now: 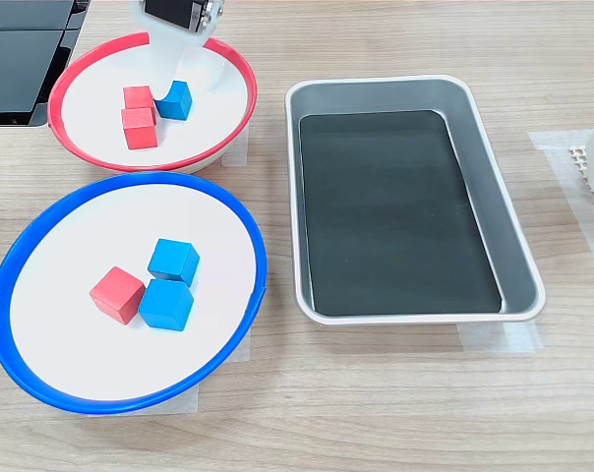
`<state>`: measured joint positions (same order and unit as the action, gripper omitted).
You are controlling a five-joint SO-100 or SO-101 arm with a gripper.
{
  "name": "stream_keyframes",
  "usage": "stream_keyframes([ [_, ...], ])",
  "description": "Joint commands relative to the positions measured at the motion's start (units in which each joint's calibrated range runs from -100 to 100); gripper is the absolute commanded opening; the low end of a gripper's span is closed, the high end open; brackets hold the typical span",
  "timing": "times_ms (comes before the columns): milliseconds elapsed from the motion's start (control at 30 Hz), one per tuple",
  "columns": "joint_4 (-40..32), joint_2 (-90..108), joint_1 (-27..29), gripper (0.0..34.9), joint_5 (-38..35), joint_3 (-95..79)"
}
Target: Relocate any misplaced blocks to their matching dishes.
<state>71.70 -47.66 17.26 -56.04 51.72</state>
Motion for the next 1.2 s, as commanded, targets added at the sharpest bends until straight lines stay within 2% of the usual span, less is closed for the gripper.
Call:
stream_keyframes([
  [0, -1.16, -0.15, 0.01, 14.6, -0.44, 2.85],
  [433, -1.08, -1.17, -0.55, 15.1, -1.9, 1.3],
  [733, -3.97, -3.9, -0.36, 15.0, -2.74, 2.03],
  [833, -4.8, -4.58, -0.36, 14.3, -2.93, 2.3],
  [1033, -5.79, -4.92, 0.01, 10.5, -3.76, 0.94],
  [1167, -5.62, -4.75, 0.2, 10.7, -3.81, 0.3],
])
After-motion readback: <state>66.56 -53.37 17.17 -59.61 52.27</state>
